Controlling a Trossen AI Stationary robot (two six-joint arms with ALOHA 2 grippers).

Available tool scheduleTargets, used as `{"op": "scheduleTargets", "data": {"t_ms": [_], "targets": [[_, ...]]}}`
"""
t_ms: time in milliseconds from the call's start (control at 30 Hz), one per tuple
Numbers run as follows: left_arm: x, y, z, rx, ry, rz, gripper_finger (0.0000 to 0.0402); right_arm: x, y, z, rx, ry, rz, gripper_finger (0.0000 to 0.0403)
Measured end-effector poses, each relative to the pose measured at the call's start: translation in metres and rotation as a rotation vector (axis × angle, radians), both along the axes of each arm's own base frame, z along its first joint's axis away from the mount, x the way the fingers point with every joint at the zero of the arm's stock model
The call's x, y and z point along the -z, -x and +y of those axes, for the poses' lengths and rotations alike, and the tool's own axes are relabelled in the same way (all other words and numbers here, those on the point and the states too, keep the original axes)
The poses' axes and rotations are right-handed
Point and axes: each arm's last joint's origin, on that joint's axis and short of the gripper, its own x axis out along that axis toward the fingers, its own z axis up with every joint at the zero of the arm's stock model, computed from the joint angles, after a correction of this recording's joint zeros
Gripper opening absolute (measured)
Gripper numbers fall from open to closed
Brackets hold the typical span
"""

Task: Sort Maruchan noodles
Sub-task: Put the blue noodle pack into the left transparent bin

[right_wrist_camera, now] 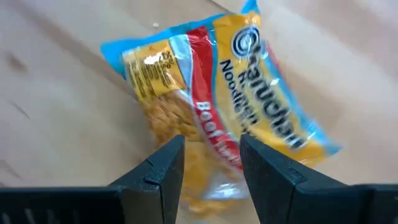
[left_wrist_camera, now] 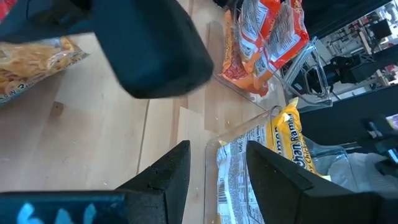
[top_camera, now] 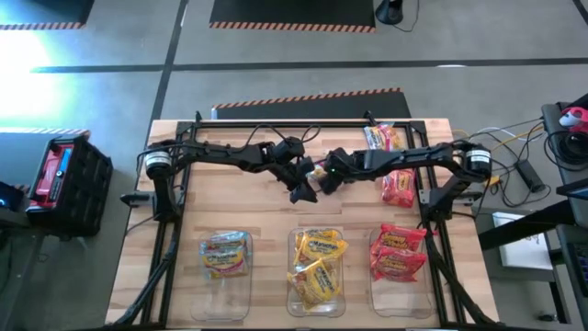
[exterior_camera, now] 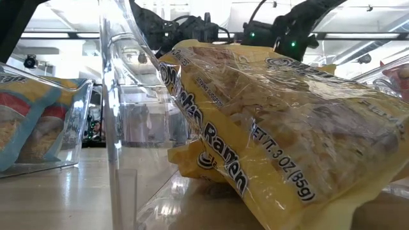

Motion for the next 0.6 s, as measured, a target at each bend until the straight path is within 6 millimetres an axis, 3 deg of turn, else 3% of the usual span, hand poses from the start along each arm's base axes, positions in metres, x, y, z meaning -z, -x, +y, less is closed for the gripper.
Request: {"op": "scheduleTargets", "data": {"t_ms": [133,333,600], "targets": [[0.0,0.0,0.0,-0.005,-0.001,0.0,0.0139,0.008,-0.003,0.0,0.187,-0.084,-0.062,0.0146],[0.001,0.0,0.0,-0.008,0.001,0.005,0.0139,0.025,-0.01,-0.002,0.319,-0.131,-0.077,0.0146],[0.003,0.001,-0.001,-0.001,0.005,0.011,0.0139,0.035,-0.017,-0.004,0.201,-0.075,-0.046,0.0146]]}}
